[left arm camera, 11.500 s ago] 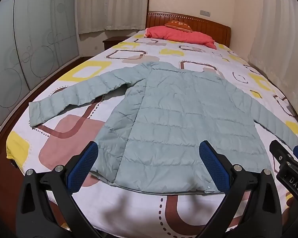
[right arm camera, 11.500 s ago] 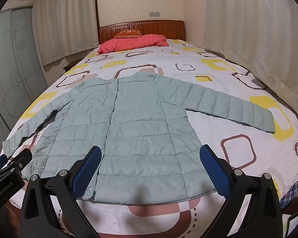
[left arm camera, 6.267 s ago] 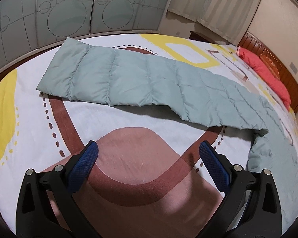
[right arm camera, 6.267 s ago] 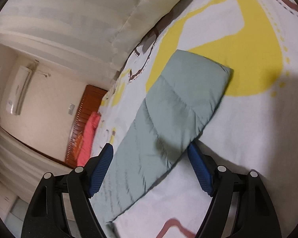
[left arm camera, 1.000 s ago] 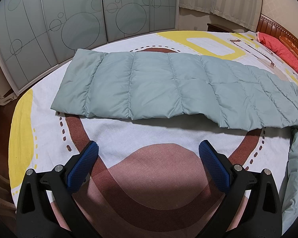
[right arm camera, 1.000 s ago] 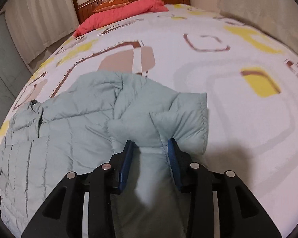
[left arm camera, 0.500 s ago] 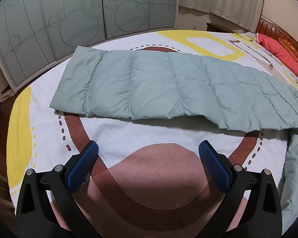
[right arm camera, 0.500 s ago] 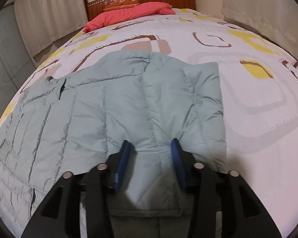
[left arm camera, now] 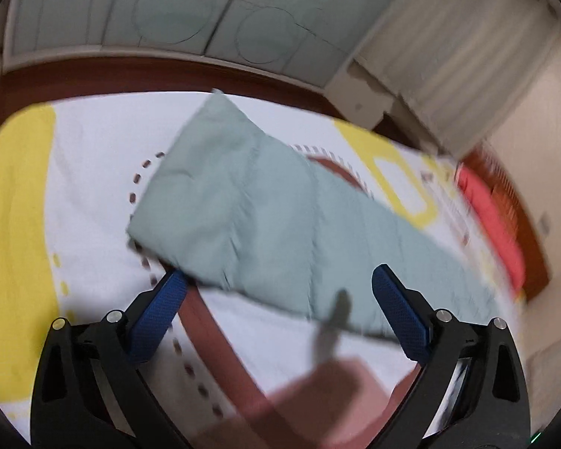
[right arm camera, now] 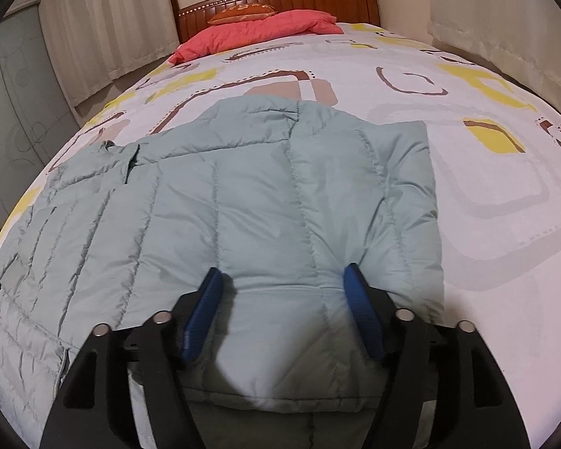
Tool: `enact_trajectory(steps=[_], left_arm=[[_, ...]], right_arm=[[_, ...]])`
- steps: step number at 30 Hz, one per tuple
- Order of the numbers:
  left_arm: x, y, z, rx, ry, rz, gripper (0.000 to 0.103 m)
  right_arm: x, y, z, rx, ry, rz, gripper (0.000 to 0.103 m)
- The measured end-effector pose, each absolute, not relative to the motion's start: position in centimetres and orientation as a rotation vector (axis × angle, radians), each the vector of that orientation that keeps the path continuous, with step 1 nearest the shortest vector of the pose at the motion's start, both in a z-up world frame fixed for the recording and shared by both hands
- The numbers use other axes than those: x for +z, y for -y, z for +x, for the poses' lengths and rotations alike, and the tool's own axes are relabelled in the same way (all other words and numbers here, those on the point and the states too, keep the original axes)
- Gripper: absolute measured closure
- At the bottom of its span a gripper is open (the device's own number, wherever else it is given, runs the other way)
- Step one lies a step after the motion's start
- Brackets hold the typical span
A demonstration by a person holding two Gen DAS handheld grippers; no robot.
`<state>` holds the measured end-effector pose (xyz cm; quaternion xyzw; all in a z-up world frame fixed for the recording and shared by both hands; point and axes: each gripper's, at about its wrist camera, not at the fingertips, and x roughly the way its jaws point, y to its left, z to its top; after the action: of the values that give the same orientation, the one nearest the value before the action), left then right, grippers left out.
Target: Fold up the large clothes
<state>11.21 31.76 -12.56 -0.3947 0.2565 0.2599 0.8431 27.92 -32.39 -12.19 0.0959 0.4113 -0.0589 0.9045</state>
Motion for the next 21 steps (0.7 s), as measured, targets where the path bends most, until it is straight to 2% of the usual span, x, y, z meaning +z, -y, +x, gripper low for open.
enact_trajectory(steps=[1,2,3,4,6,7,9,15,21], left_arm=[[-12.5,-32.0,11.3,0.555,-0.528,-0.844,0.005],[-12.4,-32.3,11.5,0.569,-0.52,-0.844,0.014],[-12.4,-32.6,11.7,0.601,-0.516,-0.845,0.03],[-12.6,-33.1,11.7,0.628,-0.512,-0.865,0.035],[-12.7,-33.8,11.3,0.663,-0.48,-0.902,0.06],[-12.6,-33.9,11.3,0.672,-0.481,-0.902,0.065],[-12.7,-34.2,11.5,0.616,-0.477,-0.905,0.093],[-9.7,-31.9,13.3,0.56,-0.46,-0.751,0.098],[-5.0,-23.3,17.1,0.355,-0.449,-0.552,0.098]], right_arm=[[-12.2,32.4,27.9,-0.119,-0.849,0.197,0.029],[-12.2,32.3,27.9,-0.119,-0.849,0.193,0.028],[-12.2,32.2,27.9,-0.119,-0.85,0.19,0.027],[-12.2,32.1,28.0,-0.119,-0.851,0.188,0.027],[-12.2,32.0,27.9,-0.119,-0.85,0.189,0.025],[-12.2,32.0,27.9,-0.118,-0.85,0.188,0.024],[-12.2,32.0,28.0,-0.117,-0.85,0.188,0.024],[-12.2,32.0,28.0,-0.118,-0.85,0.187,0.024],[-12.2,32.1,28.0,-0.116,-0.849,0.188,0.024]])
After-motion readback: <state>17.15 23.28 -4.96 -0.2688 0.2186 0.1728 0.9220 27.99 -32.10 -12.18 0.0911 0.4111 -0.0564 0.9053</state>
